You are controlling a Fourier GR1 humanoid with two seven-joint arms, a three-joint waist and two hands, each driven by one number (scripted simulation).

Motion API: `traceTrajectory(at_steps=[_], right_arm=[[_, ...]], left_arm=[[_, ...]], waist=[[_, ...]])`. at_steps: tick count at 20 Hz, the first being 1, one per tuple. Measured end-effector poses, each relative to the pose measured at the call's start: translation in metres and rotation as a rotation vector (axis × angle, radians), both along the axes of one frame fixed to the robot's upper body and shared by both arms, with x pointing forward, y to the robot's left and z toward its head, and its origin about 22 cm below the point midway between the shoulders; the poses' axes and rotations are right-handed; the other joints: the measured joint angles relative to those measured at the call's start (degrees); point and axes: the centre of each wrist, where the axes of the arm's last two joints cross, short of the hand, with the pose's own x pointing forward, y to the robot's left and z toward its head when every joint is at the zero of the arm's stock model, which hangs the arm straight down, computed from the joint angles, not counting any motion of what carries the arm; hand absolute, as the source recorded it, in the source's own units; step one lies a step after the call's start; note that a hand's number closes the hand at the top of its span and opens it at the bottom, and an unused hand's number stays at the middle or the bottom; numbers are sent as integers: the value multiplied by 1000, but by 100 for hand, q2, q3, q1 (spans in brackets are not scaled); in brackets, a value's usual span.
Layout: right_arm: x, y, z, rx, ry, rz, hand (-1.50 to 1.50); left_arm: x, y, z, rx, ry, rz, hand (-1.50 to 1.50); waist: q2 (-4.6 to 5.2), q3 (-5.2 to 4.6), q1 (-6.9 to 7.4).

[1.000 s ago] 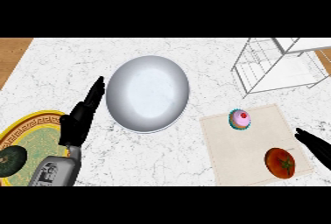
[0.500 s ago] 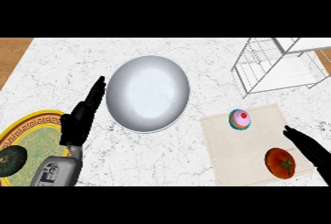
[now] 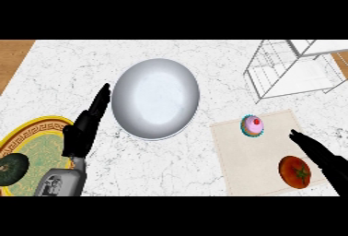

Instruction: Pick the tomato from the placemat and place it in the tiered shelf

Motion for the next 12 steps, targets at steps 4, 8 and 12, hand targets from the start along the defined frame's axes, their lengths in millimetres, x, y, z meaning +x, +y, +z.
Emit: traceTrajectory(at_steps=[4,8,12], right_arm=[[5,3,-3,-17,9,9,150],[0,5,-7,-70,4,45,150],[9,4,-9,-102,-51,71,150]], left_arm=[[3,-2,2,0,-3,1,0],[7,-5,0,-1,0,3,0],[10,-6,0,-7,-8,-2,0]], waist=[[0,-1,-4],[-4,-7,-10],[-12,-20,-2]])
